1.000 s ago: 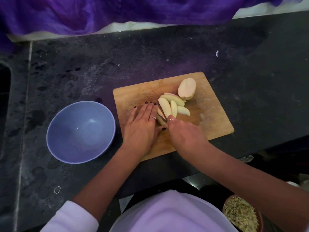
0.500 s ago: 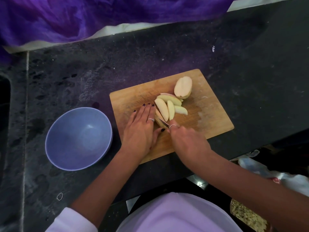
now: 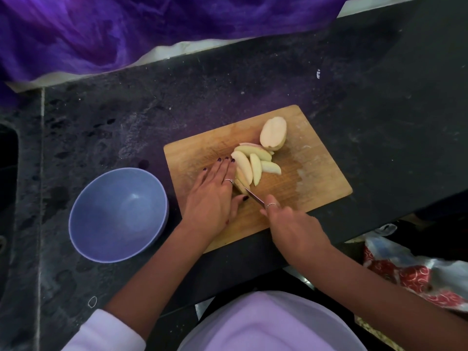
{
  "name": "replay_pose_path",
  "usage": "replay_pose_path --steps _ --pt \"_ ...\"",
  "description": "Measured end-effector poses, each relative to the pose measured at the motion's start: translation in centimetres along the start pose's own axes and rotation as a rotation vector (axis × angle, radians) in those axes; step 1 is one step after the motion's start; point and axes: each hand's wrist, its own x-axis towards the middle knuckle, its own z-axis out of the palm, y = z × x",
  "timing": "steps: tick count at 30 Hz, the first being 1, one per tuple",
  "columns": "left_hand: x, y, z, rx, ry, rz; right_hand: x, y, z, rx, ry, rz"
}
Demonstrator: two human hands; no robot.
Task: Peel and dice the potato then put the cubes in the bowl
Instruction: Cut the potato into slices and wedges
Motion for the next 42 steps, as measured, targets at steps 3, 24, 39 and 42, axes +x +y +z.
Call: replay_pose_path --steps 3,24,39,42 --pt "0.3 -0.1 0.0 -0.035 -0.018 0.019 0.7 -0.3 0.4 0.057 -0.005 0.014" --pt "-0.9 -0.5 1.4 -0.217 0.058 -0.055 -0.3 1.4 3.4 0.009 0.088 0.026" --pt "-2.6 -0.8 3.0 -0.182 0.157 -0.172 3.8 -0.6 0.2 0.156 0.114 0.131" --pt "-2.8 -0.7 3.0 -0.187 0.159 -0.182 4.6 0.1 -0.1 0.175 0.13 0.185"
